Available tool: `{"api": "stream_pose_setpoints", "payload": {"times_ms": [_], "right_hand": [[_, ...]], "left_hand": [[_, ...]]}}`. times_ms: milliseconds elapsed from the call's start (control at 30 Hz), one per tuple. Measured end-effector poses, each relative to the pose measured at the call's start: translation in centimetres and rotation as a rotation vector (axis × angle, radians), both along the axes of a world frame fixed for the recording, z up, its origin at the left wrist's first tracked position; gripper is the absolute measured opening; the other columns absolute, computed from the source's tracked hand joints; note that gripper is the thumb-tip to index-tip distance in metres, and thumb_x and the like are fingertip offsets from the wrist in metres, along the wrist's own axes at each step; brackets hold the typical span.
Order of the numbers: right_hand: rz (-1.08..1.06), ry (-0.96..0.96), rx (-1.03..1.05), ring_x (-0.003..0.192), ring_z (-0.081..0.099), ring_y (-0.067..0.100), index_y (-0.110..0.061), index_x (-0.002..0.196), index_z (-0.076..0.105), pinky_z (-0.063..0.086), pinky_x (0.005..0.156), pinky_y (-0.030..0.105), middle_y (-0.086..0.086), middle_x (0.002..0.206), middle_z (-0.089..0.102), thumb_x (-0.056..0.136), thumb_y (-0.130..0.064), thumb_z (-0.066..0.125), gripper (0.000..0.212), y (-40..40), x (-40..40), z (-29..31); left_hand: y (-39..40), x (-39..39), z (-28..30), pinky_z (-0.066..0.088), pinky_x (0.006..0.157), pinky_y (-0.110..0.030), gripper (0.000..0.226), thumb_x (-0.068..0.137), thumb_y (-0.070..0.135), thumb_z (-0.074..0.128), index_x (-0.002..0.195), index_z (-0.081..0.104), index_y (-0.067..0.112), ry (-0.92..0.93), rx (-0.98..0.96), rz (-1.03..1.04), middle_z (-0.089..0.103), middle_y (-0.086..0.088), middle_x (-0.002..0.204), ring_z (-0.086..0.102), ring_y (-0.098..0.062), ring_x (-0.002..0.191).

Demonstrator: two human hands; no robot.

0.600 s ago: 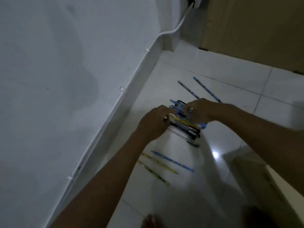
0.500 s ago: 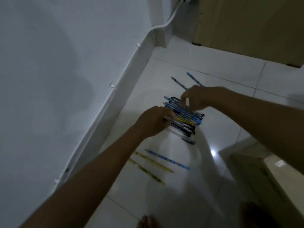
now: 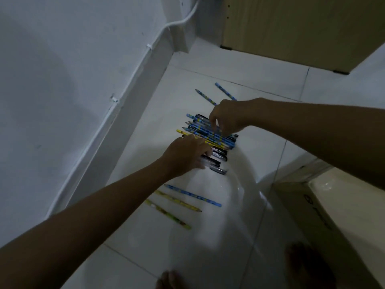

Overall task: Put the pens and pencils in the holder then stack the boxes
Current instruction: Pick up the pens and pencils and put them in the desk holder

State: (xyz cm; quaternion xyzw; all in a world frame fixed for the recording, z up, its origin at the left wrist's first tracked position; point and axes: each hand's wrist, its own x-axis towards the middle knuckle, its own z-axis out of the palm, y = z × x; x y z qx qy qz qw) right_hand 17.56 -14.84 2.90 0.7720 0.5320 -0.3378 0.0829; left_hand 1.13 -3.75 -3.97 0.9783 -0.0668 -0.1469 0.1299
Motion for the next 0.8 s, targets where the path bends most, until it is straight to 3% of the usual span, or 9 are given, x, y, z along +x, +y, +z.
{"api": "stream_pose_setpoints", "payload": {"times_ms": [100, 167, 333, 433, 533, 667, 800], "right_hand": [[0.020, 0.031, 0.000, 0.098, 0.057, 0.023, -0.014, 0.110, 0.065, 0.045, 0.075, 0.029, 0.005, 0.101, 0.061, 0.085, -0.017, 0.069, 0.025, -0.3, -0.4, -0.7], [0.011, 0.052, -0.001, 0.096, 0.060, 0.023, -0.012, 0.110, 0.067, 0.050, 0.077, 0.031, 0.007, 0.106, 0.066, 0.085, -0.016, 0.069, 0.025, -0.3, -0.3, -0.9], [-0.019, 0.066, 0.033, 0.092, 0.065, 0.023, -0.009, 0.103, 0.071, 0.053, 0.082, 0.029, 0.008, 0.098, 0.071, 0.081, -0.012, 0.072, 0.022, -0.7, -0.2, -1.7], [-0.025, 0.071, 0.040, 0.085, 0.065, 0.020, -0.007, 0.101, 0.073, 0.054, 0.081, 0.029, 0.007, 0.091, 0.071, 0.080, -0.010, 0.072, 0.022, -0.9, -0.1, -1.9], [-0.032, 0.078, 0.047, 0.091, 0.068, 0.020, -0.008, 0.101, 0.074, 0.055, 0.085, 0.031, 0.006, 0.096, 0.074, 0.079, -0.013, 0.075, 0.023, -0.8, 0.0, -1.8], [-0.067, 0.106, 0.066, 0.090, 0.069, 0.018, -0.009, 0.099, 0.076, 0.056, 0.085, 0.031, 0.006, 0.096, 0.075, 0.077, -0.012, 0.077, 0.022, -0.4, -0.3, -1.7], [-0.086, 0.128, 0.065, 0.091, 0.069, 0.017, -0.007, 0.097, 0.076, 0.056, 0.081, 0.028, 0.006, 0.093, 0.075, 0.077, -0.010, 0.076, 0.020, -0.2, -1.0, -1.6]], "left_hand": [[-0.1, 0.0, -0.2, 0.041, 0.085, -0.035, 0.039, 0.084, 0.044, 0.072, 0.119, 0.062, 0.029, 0.031, 0.013, 0.014, 0.059, 0.003, 0.122, 0.051, -0.022, 0.113], [0.0, 0.2, -0.3, 0.040, 0.085, -0.034, 0.040, 0.084, 0.044, 0.072, 0.118, 0.063, 0.026, 0.032, 0.017, 0.013, 0.058, 0.000, 0.123, 0.050, -0.023, 0.114], [0.0, 0.3, -0.4, 0.047, 0.086, -0.036, 0.041, 0.078, 0.040, 0.079, 0.113, 0.064, 0.023, 0.092, -0.042, 0.090, 0.058, -0.001, 0.121, 0.052, -0.022, 0.111], [0.3, 0.2, -0.6, 0.042, 0.080, -0.028, 0.041, 0.072, 0.034, 0.086, 0.107, 0.067, 0.023, 0.120, -0.129, 0.165, 0.065, 0.000, 0.113, 0.056, -0.020, 0.105], [0.7, 0.1, -0.5, 0.043, 0.079, -0.029, 0.039, 0.071, 0.030, 0.086, 0.105, 0.071, 0.021, 0.162, -0.165, 0.186, 0.068, 0.000, 0.108, 0.059, -0.020, 0.102], [0.8, -0.6, -0.4, 0.043, 0.075, -0.031, 0.033, 0.073, 0.035, 0.084, 0.101, 0.072, 0.021, 0.121, -0.152, 0.188, 0.064, -0.001, 0.103, 0.057, -0.020, 0.096], [1.2, -1.3, -0.3, 0.042, 0.068, -0.026, 0.034, 0.071, 0.040, 0.085, 0.098, 0.073, 0.024, 0.132, -0.168, 0.225, 0.073, 0.002, 0.092, 0.065, -0.017, 0.088]]}}
